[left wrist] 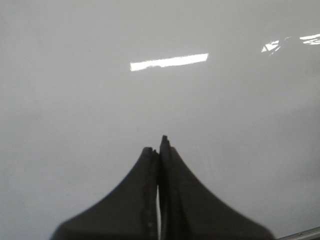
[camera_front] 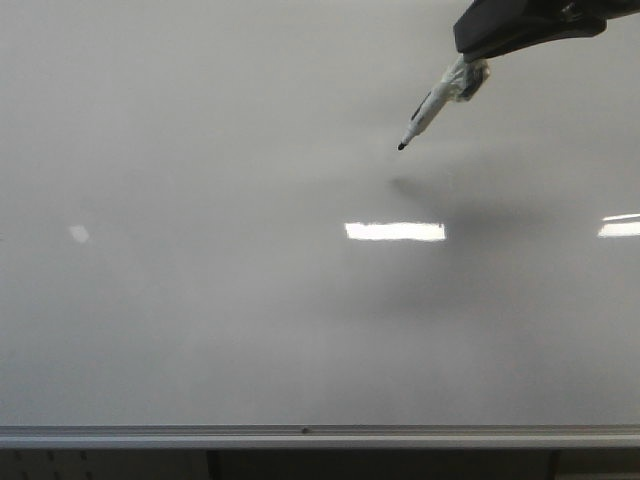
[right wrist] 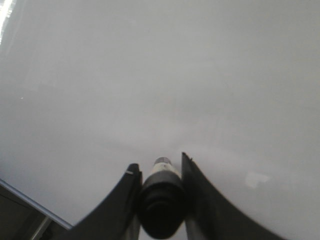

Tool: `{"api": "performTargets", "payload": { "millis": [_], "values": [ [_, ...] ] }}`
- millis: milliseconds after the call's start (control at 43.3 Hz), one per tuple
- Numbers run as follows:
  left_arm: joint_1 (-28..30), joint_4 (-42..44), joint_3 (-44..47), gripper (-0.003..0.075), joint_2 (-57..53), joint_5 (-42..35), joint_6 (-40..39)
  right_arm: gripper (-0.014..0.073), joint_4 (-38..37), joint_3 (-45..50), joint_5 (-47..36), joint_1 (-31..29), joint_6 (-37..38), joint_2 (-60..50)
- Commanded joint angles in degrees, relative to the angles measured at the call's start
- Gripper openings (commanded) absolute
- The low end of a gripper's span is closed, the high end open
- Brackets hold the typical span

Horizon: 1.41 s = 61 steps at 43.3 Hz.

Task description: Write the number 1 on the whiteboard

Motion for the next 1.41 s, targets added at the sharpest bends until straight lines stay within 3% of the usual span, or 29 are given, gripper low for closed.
{"api": "performTargets", "payload": {
  "millis": [0, 1063, 1387],
  "values": [
    [0.08, -1.33, -1.47, -0.002, 0.03, -3.36, -0.6, -0.0062, 1.47, -2.81, -3.36, 0.28, -1.05, -0.17],
    [0.08, -1.33, -1.47, -0.002, 0.03, -3.36, -0.6, -0.0061, 1.42, -1.44, -3.73, 0.41, -2.28, 6.14],
    [0.08, -1.33, -1.47, -0.002, 0.03, -3.36, -0.6, -0.0061, 1.42, 2.02, -7.22, 3.94, -2.44, 9.01]
  ]
}}
